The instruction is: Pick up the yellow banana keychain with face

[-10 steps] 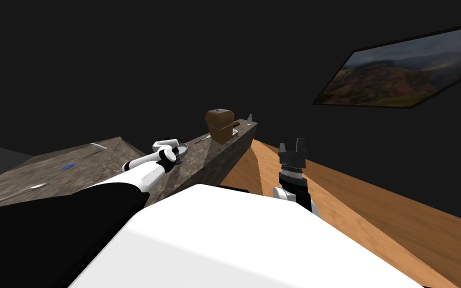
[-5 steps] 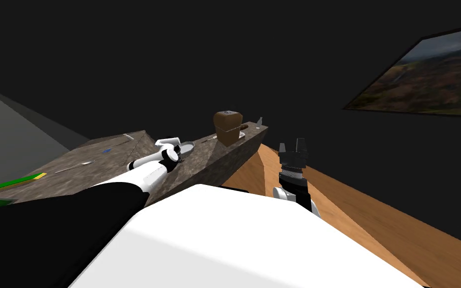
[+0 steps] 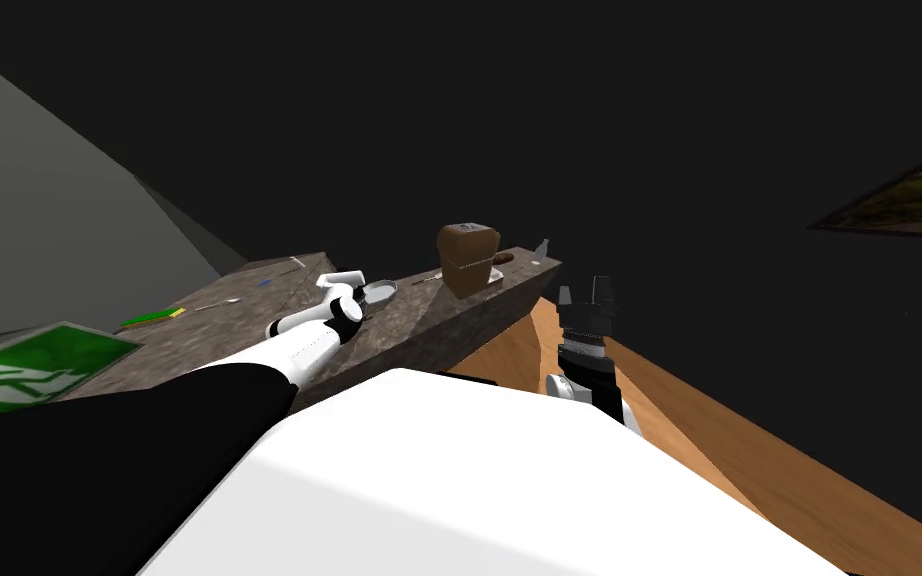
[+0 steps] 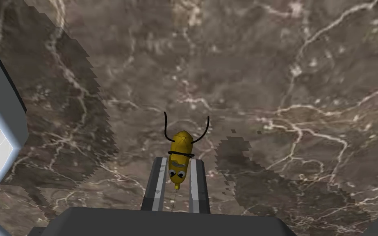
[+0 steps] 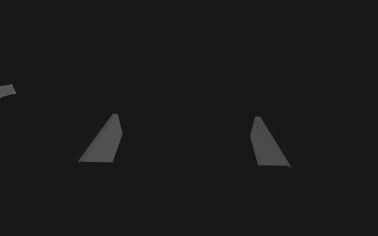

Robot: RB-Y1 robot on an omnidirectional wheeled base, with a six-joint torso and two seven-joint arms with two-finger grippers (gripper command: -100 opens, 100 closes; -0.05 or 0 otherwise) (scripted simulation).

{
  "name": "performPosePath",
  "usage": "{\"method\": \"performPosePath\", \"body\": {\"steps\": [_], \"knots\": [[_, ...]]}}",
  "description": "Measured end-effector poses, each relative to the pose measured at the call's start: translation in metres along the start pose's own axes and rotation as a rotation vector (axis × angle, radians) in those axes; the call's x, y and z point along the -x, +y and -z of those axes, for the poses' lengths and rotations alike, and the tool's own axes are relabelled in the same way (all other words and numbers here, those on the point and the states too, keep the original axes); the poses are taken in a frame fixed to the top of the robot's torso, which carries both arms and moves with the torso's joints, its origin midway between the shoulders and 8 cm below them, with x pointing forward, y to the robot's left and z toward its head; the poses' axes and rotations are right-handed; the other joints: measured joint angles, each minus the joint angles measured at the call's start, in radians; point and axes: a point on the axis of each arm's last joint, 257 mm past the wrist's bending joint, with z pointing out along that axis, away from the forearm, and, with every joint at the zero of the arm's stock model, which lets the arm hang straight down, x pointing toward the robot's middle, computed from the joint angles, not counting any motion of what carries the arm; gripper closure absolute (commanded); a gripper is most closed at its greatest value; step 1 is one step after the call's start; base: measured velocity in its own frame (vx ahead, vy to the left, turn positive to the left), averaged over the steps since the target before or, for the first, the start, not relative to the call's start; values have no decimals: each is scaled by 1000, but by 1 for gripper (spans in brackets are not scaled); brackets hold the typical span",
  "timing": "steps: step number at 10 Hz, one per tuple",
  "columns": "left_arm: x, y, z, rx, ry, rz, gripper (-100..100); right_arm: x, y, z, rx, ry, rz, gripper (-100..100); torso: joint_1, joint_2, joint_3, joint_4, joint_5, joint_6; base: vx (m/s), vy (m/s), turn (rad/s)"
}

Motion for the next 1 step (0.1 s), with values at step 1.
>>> {"method": "performPosePath", "body": {"steps": [1], "knots": [[0, 0, 0, 1, -1, -6, 0, 0, 0, 0, 0, 0, 0, 0, 3, 4, 2, 1, 1, 2, 8, -11, -11]]}}
